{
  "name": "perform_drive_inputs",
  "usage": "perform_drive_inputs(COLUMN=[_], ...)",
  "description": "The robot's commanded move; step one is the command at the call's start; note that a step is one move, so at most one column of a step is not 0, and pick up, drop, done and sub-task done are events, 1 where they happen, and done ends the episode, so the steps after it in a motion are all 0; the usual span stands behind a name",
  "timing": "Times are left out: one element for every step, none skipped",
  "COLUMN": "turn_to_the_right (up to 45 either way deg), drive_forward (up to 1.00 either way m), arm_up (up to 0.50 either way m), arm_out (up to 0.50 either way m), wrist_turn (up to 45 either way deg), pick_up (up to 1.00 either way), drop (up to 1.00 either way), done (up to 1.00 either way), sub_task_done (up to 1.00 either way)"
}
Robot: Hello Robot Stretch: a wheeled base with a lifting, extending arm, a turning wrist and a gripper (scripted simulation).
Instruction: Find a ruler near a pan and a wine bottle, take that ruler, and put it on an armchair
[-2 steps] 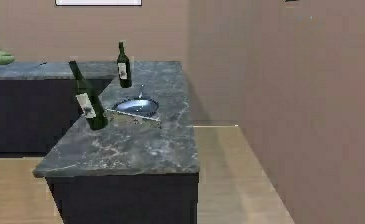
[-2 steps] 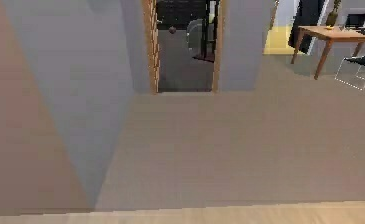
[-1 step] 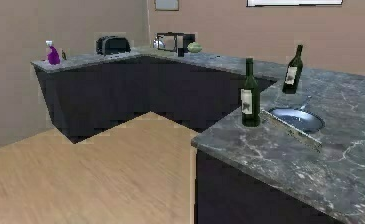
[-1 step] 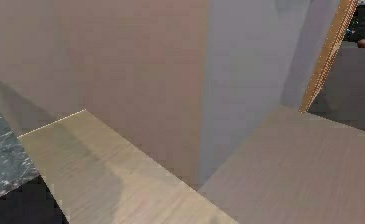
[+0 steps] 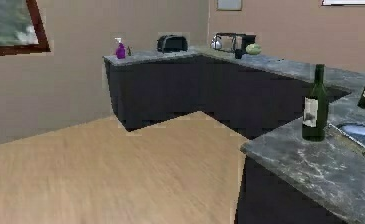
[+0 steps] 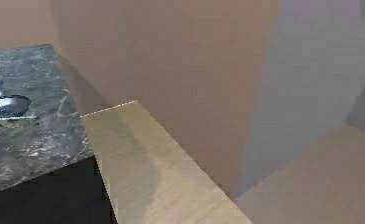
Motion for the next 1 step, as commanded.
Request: perform_drive_inputs(turn_to_the_right=[0.0], drive_forward=[0.7], arm_up=[0.0], arm_out=[0.0], wrist_turn=[0.0], pick_up=[0.0], drop=[0.0], done=[0.0], sub_task_done=[0.0])
